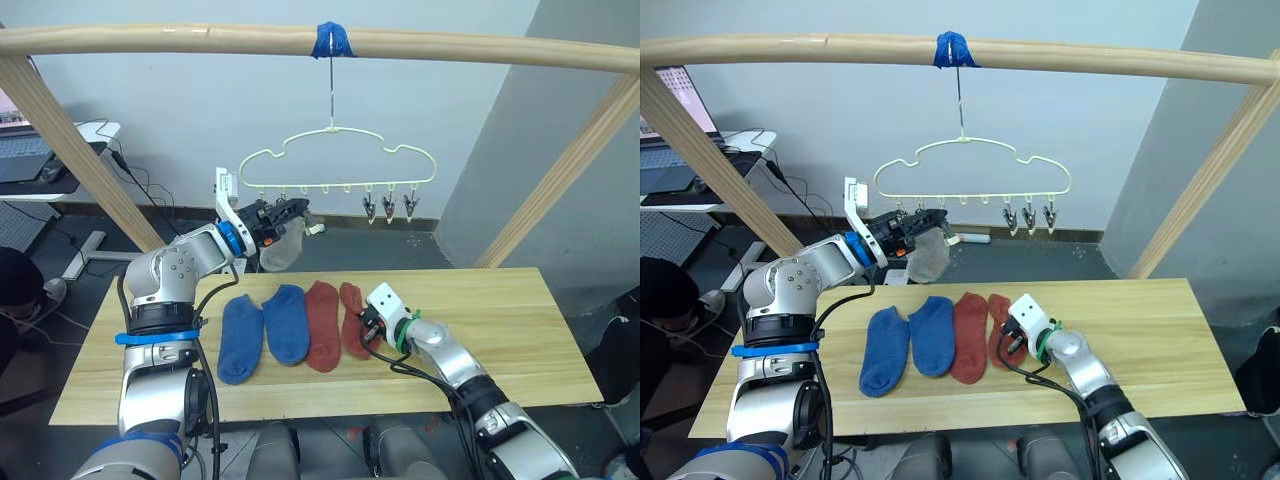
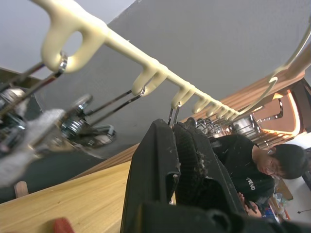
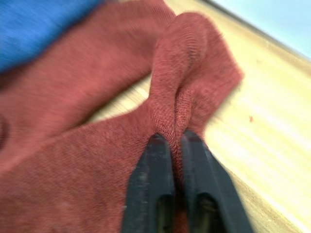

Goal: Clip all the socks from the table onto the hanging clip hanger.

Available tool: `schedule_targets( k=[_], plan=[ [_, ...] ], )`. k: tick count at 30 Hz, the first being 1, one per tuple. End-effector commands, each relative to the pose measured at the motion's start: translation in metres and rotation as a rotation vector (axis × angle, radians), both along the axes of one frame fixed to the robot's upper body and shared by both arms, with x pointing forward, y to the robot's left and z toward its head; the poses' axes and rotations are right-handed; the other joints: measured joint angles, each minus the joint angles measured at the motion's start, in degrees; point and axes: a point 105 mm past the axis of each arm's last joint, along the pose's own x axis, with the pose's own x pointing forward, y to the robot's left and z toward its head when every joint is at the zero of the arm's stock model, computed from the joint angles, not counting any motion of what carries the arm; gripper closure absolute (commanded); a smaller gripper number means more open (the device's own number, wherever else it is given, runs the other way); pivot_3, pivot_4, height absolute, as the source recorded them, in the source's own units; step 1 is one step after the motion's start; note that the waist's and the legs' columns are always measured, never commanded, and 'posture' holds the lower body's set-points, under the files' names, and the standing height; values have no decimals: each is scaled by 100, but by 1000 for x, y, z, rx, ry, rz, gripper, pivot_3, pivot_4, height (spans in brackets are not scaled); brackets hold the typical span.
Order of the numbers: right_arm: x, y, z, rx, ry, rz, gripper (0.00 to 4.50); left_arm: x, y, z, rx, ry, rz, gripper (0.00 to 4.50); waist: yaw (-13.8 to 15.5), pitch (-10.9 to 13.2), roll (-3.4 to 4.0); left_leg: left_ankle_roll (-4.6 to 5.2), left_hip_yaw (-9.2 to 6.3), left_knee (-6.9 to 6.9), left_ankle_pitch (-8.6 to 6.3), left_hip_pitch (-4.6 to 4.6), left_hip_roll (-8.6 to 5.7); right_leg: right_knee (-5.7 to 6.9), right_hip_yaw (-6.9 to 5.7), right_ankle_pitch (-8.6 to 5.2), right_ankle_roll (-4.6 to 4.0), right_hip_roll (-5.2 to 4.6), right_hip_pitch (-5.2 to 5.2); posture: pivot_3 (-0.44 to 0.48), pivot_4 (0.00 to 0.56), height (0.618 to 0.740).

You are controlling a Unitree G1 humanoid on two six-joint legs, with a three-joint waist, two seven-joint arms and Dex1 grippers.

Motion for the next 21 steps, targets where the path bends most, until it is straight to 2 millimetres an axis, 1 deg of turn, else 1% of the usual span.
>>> schedule_targets(
  k=[1,3,5,9,16,21],
  plan=[
    [-1,6,54,101,-186,43,4478,-1,1,11,-36,-9,7,4500,-2,0,0,0,-1,-1,0,0,0,0,-1,-8,13,0,0,9,168,740],
    [-7,7,67,112,-236,60,4478,0,2,11,-36,-1,12,4500,-1,0,0,0,-2,-2,0,1,2,1,-1,-9,14,2,0,8,169,740],
    [-10,8,76,122,-262,62,4478,1,3,9,-19,4,14,4500,1,0,0,0,-3,-2,0,1,4,1,-1,-9,15,4,0,7,169,740],
    [-14,19,99,156,-325,87,4478,2,0,9,-23,4,11,4500,10,2,0,0,0,-2,0,0,2,-2,1,-10,15,3,0,-7,167,740],
    [-10,35,118,168,-365,105,4478,3,-6,9,-19,-2,-8,4500,8,1,-1,0,-1,-2,0,-1,3,-3,1,-10,15,3,-1,-16,162,740],
    [-9,42,124,177,-376,120,4478,3,-7,9,-12,-10,-14,4500,8,2,-1,0,-1,-7,0,-2,3,-9,0,-11,15,3,-3,-10,164,740]
  ],
)
